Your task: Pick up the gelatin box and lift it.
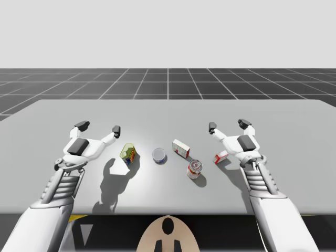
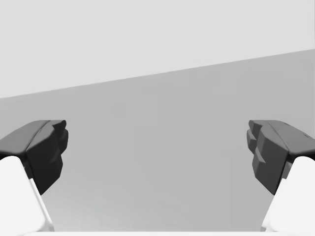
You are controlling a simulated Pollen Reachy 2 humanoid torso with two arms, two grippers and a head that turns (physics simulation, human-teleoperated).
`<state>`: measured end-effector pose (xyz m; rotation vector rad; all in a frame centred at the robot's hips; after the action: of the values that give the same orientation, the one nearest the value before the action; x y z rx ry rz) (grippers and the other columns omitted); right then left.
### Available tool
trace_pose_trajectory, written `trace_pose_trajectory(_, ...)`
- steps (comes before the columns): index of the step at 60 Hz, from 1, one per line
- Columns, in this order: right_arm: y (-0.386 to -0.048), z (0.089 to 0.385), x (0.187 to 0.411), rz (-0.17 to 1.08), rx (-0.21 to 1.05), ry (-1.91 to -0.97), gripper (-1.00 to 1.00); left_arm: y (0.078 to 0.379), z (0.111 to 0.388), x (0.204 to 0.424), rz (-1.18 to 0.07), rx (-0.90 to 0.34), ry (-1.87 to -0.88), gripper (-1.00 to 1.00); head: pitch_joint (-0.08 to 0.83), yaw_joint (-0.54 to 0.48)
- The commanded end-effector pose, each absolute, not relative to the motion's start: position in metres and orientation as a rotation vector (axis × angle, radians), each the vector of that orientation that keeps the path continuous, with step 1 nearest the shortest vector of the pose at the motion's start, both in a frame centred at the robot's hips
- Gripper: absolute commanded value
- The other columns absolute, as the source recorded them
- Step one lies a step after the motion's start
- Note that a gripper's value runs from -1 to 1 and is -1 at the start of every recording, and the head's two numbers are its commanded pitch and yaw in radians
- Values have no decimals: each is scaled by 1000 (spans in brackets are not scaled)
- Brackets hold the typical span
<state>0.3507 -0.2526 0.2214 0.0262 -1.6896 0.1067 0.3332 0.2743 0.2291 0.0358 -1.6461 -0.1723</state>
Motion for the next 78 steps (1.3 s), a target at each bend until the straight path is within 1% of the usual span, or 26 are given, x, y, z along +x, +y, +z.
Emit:
trace_pose_trajectory(1, -253, 221, 351, 103, 21, -1687, -1000, 274, 229, 333, -176, 35, -1648, -1000, 453, -102)
trace_pose_trajectory(7, -254, 221, 352, 101, 19, -1688, -1000, 274, 230, 333, -176, 33, -1649, -1000, 523, -181)
trace_pose_trajectory(20, -256, 223, 351, 94, 20, -1693, -1000, 272, 230, 333, -180, 28, -1651, -1000, 628, -329)
trace_pose_trajectory(26, -255, 224, 351, 92, 24, -1692, -1000, 272, 230, 333, -180, 25, -1653, -1000, 657, -361)
trace_pose_trajectory(36, -254, 229, 347, 88, 46, -1689, -1000, 273, 231, 333, -176, 23, -1652, -1000, 668, -370)
trace_pose_trajectory(38, -254, 232, 344, 81, 50, -1684, -1000, 272, 231, 332, -174, 23, -1652, -1000, 667, -367)
trace_pose_trajectory(40, -254, 236, 339, 89, 91, -1684, -1000, 272, 231, 332, -170, 23, -1651, -1000, 664, -364)
trace_pose_trajectory(43, -254, 240, 335, 97, 69, -1671, -1000, 272, 231, 332, -168, 23, -1649, -1000, 663, -364)
trace_pose_trajectory(44, -254, 245, 329, 92, 62, -1658, -1000, 272, 230, 332, -167, 23, -1647, -1000, 661, -363)
trace_pose_trajectory(46, -254, 246, 327, 96, 67, -1654, -1000, 272, 230, 332, -167, 23, -1646, -1000, 662, -363)
trace_pose_trajectory(47, -255, 250, 318, 126, 56, -1643, -1000, 272, 230, 332, -167, 23, -1644, -1000, 663, -365)
trace_pose_trajectory(49, -256, 252, 311, 140, 49, -1625, -1000, 272, 230, 332, -167, 24, -1643, -1000, 664, -366)
trace_pose_trajectory(56, -264, 252, 286, 208, 103, -1577, -1000, 271, 229, 332, -168, 22, -1641, -1000, 659, -365)
trace_pose_trajectory(59, -267, 249, 278, 232, 108, -1565, -1000, 271, 229, 333, -169, 22, -1639, -1000, 655, -365)
trace_pose_trajectory(65, -271, 238, 262, 332, 130, -1564, -1000, 271, 228, 333, -173, 22, -1636, -1000, 658, -369)
trace_pose_trajectory(68, -272, 231, 254, 370, 176, -1539, -1000, 270, 228, 333, -175, 22, -1637, -1000, 659, -374)
trace_pose_trajectory(73, -276, 217, 249, 410, 197, -1540, -1000, 270, 228, 334, -174, 24, -1638, -1000, 663, -377)
trace_pose_trajectory(75, -279, 209, 248, 414, 194, -1509, -1000, 270, 227, 334, -176, 27, -1639, -1000, 663, -378)
trace_pose_trajectory(78, -282, 201, 247, 417, 197, -1493, -1000, 270, 227, 333, -177, 27, -1639, -1000, 663, -378)
